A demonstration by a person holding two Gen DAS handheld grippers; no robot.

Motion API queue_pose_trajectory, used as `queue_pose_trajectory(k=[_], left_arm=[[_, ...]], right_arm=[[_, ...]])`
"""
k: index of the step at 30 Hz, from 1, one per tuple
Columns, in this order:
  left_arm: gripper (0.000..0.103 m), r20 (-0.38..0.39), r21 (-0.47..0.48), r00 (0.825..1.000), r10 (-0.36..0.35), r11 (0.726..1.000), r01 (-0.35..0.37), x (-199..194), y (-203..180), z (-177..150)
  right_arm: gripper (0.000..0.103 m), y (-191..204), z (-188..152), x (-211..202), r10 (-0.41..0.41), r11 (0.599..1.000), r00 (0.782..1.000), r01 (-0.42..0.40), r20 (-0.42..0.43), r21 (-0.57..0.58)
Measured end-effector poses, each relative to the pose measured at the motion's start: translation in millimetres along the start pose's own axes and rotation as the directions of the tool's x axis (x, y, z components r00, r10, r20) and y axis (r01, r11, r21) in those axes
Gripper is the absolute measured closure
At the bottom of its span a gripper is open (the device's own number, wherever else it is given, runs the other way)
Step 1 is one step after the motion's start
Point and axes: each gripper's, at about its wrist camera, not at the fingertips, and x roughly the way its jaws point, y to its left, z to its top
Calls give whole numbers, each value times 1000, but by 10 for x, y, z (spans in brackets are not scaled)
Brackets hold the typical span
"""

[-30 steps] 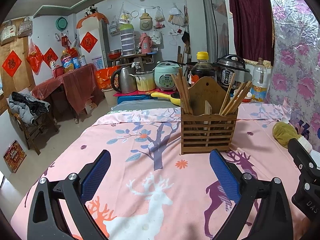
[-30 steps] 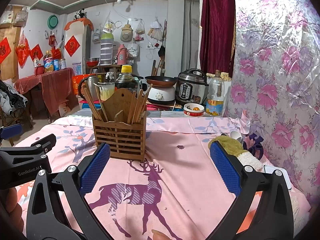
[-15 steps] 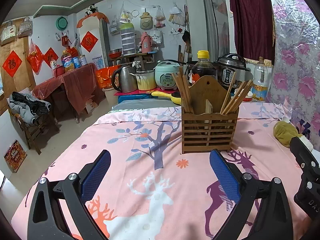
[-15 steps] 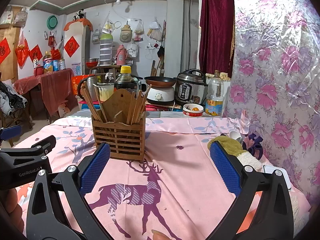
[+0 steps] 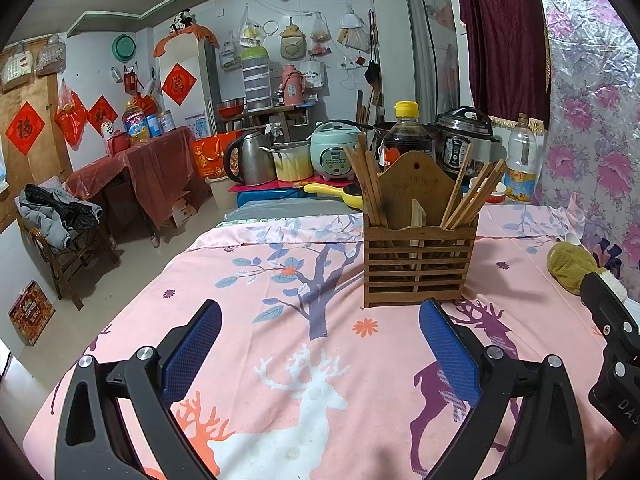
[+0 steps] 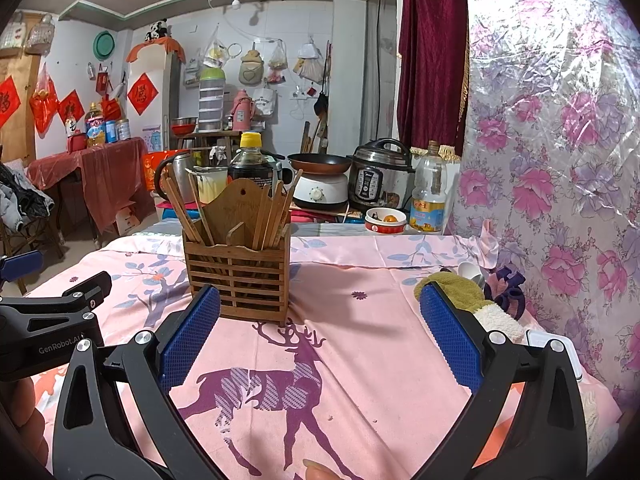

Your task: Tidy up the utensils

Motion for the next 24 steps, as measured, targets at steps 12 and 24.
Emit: queue_pose_trajectory(k=[12,24], left_arm=[[6,-1,5,1000,-1,1000,1,8,23,-11],[6,1,6,1000,-4,1000,4,-14,12,-9]], right_arm=[[6,-3,1,0,1,1000,1000,-1,0,1],[6,-10,-9,5,0,1000,1000,0,1,1]])
